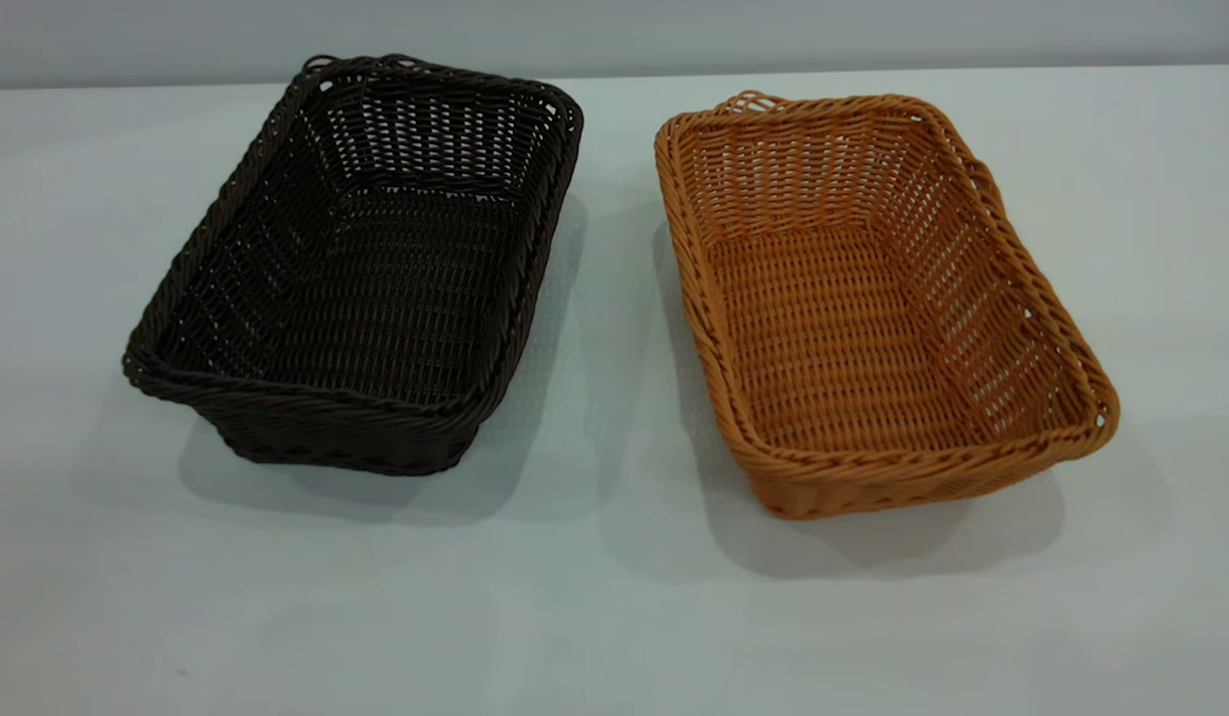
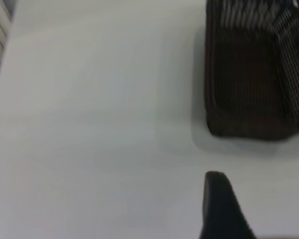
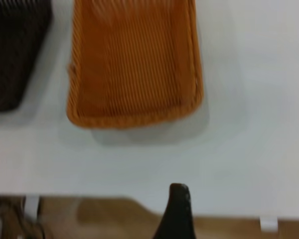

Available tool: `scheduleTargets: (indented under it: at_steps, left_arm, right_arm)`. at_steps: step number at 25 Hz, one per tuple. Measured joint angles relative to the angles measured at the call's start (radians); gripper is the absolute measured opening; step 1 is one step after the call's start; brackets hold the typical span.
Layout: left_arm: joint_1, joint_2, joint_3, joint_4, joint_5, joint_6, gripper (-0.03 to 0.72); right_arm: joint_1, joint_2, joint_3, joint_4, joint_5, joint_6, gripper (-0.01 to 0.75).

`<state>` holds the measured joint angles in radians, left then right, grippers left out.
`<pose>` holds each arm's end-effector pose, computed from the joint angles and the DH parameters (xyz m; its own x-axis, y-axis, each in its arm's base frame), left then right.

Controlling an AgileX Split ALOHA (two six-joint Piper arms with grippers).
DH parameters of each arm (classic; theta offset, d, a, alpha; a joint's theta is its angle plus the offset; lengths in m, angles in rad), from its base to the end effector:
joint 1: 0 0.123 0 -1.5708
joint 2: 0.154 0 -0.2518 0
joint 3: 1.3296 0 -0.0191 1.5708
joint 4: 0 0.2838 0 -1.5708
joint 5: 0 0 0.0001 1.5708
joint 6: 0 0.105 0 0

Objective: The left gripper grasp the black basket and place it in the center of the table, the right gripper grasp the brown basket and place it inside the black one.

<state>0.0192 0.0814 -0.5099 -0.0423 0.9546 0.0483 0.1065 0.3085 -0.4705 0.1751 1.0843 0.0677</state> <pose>0.0876 -0.0019 0.2937 -0.4241 0.0157 -0.9055 0.0222 0.9997 0.0069 0.1126 0.0283 0.2473 -0.7558 0.0679 -0.6512 -0.0965 0.9722 0.2134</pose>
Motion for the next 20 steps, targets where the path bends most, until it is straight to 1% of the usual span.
scheduleTargets:
  at_steps: [4,7,9,15,20]
  left_arm:
    - [0.000,0.206,0.000,0.019,-0.175,0.007,0.445]
    - [0.000,0.387,0.000,0.020,-0.265,0.008,0.488]
    - [0.000,0.516,0.000,0.022,-0.325,0.012,0.500]
    - [0.000,0.828,-0.002,0.023,-0.553,0.018,0.506]
    - [0.000,1.002,-0.067,0.022,-0.655,0.018,0.506]
  right_arm:
    - [0.000,0.253,-0.003,0.084,-0.133,-0.068,0.582]
    - [0.000,0.432,-0.003,0.219,-0.240,-0.169,0.590]
    - [0.000,0.541,-0.003,0.347,-0.288,-0.226,0.590]
    - [0.000,0.888,-0.004,0.732,-0.328,-0.341,0.590]
    - [0.005,1.180,-0.014,1.032,-0.328,-0.401,0.590]
